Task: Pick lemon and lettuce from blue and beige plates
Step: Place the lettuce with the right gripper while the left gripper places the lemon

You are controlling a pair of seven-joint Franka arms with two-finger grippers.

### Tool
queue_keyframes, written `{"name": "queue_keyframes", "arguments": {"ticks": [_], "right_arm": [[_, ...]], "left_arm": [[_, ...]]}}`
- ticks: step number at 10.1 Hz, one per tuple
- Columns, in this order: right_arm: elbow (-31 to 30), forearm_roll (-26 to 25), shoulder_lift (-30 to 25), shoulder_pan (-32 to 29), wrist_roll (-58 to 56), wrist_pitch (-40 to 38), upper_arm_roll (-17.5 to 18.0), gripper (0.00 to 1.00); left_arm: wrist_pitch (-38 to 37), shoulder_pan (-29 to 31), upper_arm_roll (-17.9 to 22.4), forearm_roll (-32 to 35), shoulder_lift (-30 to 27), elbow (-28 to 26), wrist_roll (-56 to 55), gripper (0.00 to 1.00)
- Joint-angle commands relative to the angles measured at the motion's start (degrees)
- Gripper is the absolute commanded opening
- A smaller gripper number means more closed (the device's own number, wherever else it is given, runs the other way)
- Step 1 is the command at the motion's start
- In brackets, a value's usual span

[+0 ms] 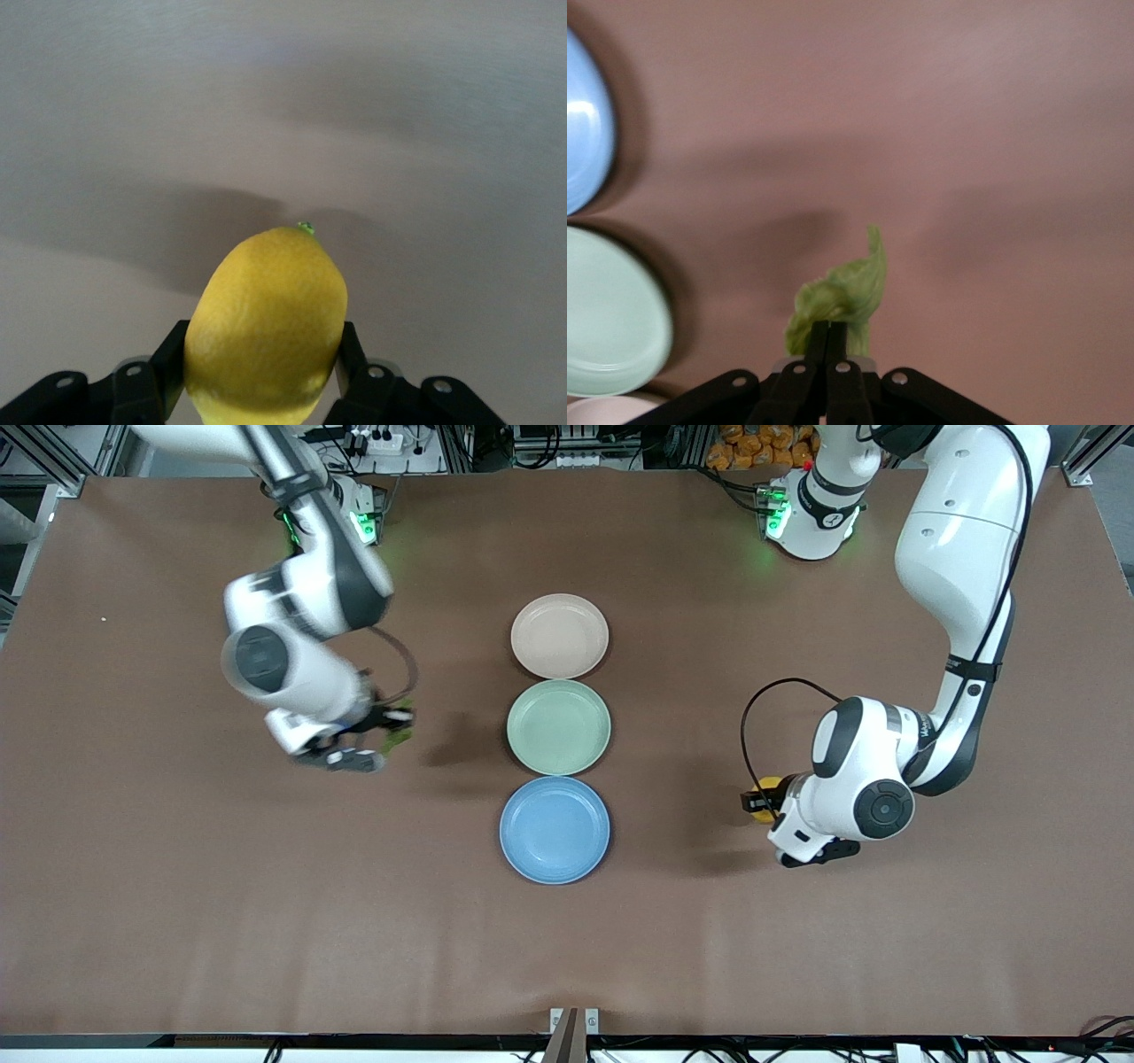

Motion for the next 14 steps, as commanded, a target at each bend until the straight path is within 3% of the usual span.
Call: {"name": "queue_keyframes", "arguments": {"ticks": [1,3,7,8,9,10,12,14], "right_arm": [[-1.00,2.66,1.01,-10.16,-14.99,-0.22,0.98,0.00],[-2.75,2.49,5.49,-13.70,-17.25,3.80,0.89,0.00],[-3.03,1.70,10.16,-15.46,-19.09,8.92,0.89,0.00],[-2.77,1.70,10.17,-15.73,-19.01,8.32,0.89,0.41],[-2.76,1.70,10.08,-15.73,-18.84,8.22,0.89,0.99],[-2.59,1.79,9.47,-15.73,-18.84,7.44,0.89,1.00],[0.91,2.14,7.89,-15.73,-18.22,-0.09,0.98,1.00],[8.61,2.23,5.69,-15.73,-17.87,-11.05,0.89,1.00]], "left_arm": [[0.74,0.87,0.35,7.18,-1.66,-2.97,-7.16,0.00],[1.35,1.15,0.44,8.00,-1.32,-2.54,-8.91,0.00],[7.84,0.79,0.53,16.34,0.26,-2.97,-12.97,0.00],[8.46,0.62,0.53,16.44,0.88,-3.06,-12.97,0.00],[8.47,0.79,0.53,16.61,1.23,-2.97,-12.62,0.44],[8.47,1.40,0.44,19.22,1.58,-2.97,-11.92,0.99],[8.12,1.41,0.44,19.51,1.24,-2.97,-11.83,1.00],[7.86,1.41,0.44,19.43,0.89,-2.45,-12.17,1.00]]}}
